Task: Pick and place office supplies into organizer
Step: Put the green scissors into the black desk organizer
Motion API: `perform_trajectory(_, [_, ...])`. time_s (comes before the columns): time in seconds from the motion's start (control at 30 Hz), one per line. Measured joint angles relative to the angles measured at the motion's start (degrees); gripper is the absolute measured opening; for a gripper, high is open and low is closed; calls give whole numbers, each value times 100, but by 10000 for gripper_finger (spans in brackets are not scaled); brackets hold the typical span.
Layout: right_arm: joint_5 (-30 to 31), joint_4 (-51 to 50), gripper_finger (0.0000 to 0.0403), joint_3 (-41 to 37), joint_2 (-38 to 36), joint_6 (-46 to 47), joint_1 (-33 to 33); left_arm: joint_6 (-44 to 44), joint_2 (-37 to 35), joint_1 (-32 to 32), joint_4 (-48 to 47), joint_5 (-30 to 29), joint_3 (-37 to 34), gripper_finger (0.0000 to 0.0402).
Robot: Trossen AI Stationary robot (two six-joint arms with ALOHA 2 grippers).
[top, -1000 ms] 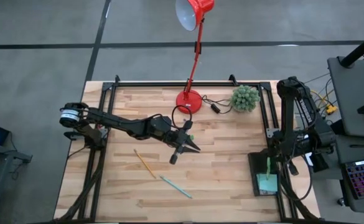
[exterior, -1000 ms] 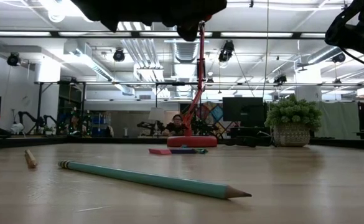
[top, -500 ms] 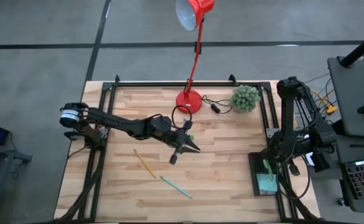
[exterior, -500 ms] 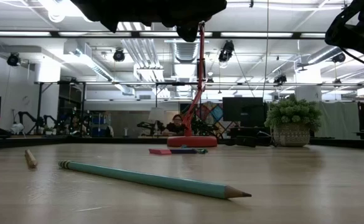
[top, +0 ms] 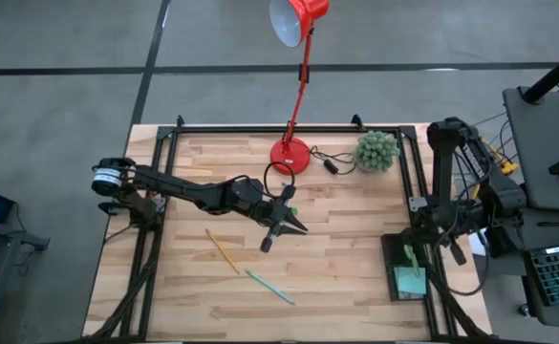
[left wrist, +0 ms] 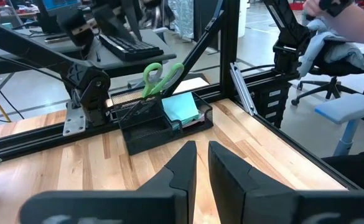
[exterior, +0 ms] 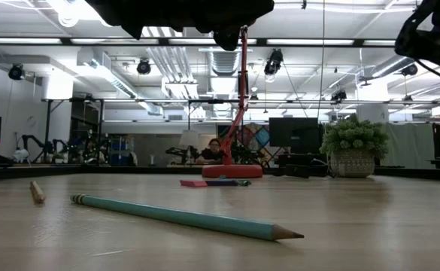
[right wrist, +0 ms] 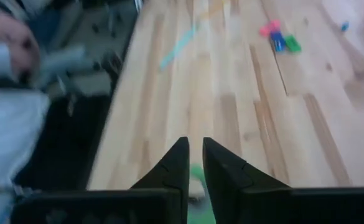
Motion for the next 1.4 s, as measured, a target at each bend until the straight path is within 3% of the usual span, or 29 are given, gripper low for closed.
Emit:
perform_trajectory(0.2, [-35, 382, 33, 200, 307, -301, -630, 0, 0, -1, 0, 1, 0, 27])
perform_trajectory(0.43, [-968, 932, 33, 756, 1262, -1741, -1861, 9, 0, -2, 0, 0, 0, 27])
perform_trajectory(0.63, [-1306, 1007, 33, 1574, 2102, -2594, -2450, 7, 0, -2, 0, 0, 0, 27])
perform_trajectory(0.83, [-2181, 1000, 33, 2159, 2970, -3180, -2987, 8, 0, -2, -4, 0, 0, 27])
perform_trajectory(0.93, [-2750, 797, 33, 2273, 3371, -3261, -3295, 14, 0, 0, -7, 0, 0, 27])
perform_trajectory(1.13, [-3164, -109, 33, 2573, 3998, -3121, -3535, 13, 0, -2, -8, 0, -2, 27])
perform_trajectory(1.27, [-3565, -230, 33, 2636, 4137, -2895, -3543, 13, 0, -1, -20, 2, -2, 27])
perform_trajectory(1.4, [-3590, -244, 33, 2599, 4096, -2743, -3543, 13, 0, -2, -28, 0, -3, 27])
